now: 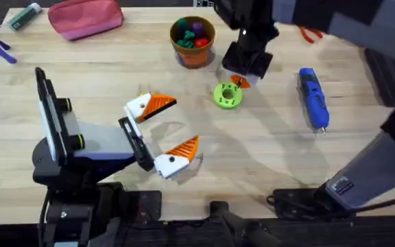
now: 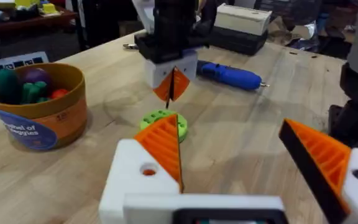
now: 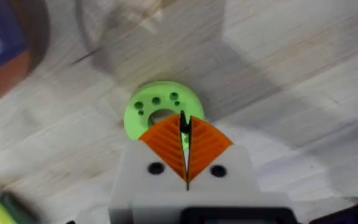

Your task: Pick up the gripper from the table and insert it into the empty holder that is missing its gripper. Then pick up a screw, insert it into the mounting hole, and use the screwdriver to tighten it. Finally, clean up the table by picking up the vegetable and placing it into the bucket.

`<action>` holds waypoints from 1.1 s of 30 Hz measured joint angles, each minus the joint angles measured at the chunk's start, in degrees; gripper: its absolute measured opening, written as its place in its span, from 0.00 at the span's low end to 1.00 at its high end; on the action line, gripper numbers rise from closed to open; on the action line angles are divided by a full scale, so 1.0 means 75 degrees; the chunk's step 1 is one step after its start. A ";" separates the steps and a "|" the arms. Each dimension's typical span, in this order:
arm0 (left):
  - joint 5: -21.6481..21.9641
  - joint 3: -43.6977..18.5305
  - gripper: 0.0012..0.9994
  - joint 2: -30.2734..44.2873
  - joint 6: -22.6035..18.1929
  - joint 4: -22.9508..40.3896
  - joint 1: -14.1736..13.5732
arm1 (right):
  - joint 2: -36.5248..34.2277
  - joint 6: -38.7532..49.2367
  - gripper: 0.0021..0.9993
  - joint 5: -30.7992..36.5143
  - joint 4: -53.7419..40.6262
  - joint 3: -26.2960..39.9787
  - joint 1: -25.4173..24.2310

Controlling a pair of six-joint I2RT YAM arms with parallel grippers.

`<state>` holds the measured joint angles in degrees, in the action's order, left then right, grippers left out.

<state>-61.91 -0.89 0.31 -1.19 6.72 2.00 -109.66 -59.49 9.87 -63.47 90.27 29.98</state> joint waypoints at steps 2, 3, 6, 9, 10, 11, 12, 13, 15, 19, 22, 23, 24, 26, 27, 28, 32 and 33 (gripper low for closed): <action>0.0000 0.0000 0.99 -0.0003 -0.0001 0.0001 0.0000 | 0.0119 0.0103 0.00 0.0061 -0.0261 0.0311 0.0036; 0.0000 0.0000 0.99 -0.0003 0.0000 0.0000 0.0000 | 0.0188 0.0148 0.00 0.0084 -0.0400 0.0490 0.0055; 0.0000 0.0000 0.99 -0.0003 0.0000 0.0000 0.0000 | 0.0414 0.0338 0.00 0.0139 -0.0773 0.1126 0.0145; 0.0000 0.0000 0.99 -0.0003 -0.0002 0.0000 0.0000 | 0.0579 0.0672 0.00 0.0168 -0.1159 0.1927 0.0281; 0.0000 0.0000 0.99 -0.0003 0.0000 0.0002 0.0000 | 0.0605 0.0823 0.00 0.0171 -0.1256 0.2187 0.0327; 0.0000 0.0000 0.99 -0.0003 -0.0002 0.0000 0.0000 | 0.0620 0.1022 0.00 0.0172 -0.1355 0.2458 0.0378; 0.0000 0.0000 0.99 -0.0003 -0.0001 0.0001 0.0000 | 0.0627 0.1301 0.00 0.0171 -0.1455 0.2750 0.0442; 0.0000 0.0000 0.99 -0.0003 0.0000 0.0000 0.0000 | 0.0628 0.1658 0.00 0.0166 -0.1515 0.3041 0.0516; 0.0000 0.0000 0.99 -0.0002 0.0000 0.0000 0.0000 | 0.0628 0.2432 0.00 0.0160 -0.1604 0.3499 0.0673; 0.0000 0.0000 0.99 -0.0003 0.0000 0.0003 0.0000 | 0.0628 0.4167 0.00 0.0055 -0.1946 0.4189 0.1045; 0.0000 0.0000 0.99 -0.0003 0.0000 0.0001 0.0000 | 0.0628 0.5336 0.00 -0.0097 -0.2007 0.4455 0.1289; 0.0000 0.0000 0.99 -0.0003 0.0000 0.0000 0.0000 | 0.0628 0.5758 0.00 -0.0150 -0.2011 0.4502 0.1388; 0.0000 0.0000 0.99 -0.0003 -0.0002 0.0000 0.0000 | 0.0628 0.6126 0.00 -0.0179 -0.2028 0.4528 0.1476; 0.0000 0.0000 0.99 -0.0003 0.0000 0.0000 0.0000 | 0.0628 0.6899 0.00 -0.0240 -0.2124 0.4545 0.1666; 0.0000 0.0000 0.99 -0.0003 0.0000 0.0002 0.0000 | 0.0628 0.7213 0.00 -0.0246 -0.2181 0.4545 0.1762; 0.0000 0.0000 0.99 -0.0003 -0.0002 0.0000 0.0000 | 0.0628 0.7528 0.00 -0.0266 -0.2244 0.4545 0.1876; 0.0000 0.0000 0.99 -0.0003 0.0000 0.0003 0.0000 | 0.0628 0.8687 0.00 -0.0301 -0.2426 0.4545 0.2368; 0.0000 0.0000 0.99 -0.0003 0.0000 0.0002 0.0000 | 0.0628 0.8940 0.00 -0.0327 -0.2449 0.4545 0.2489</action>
<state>-61.91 -0.89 0.30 -1.19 6.74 2.00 -104.95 7.56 7.42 -81.83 124.36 48.65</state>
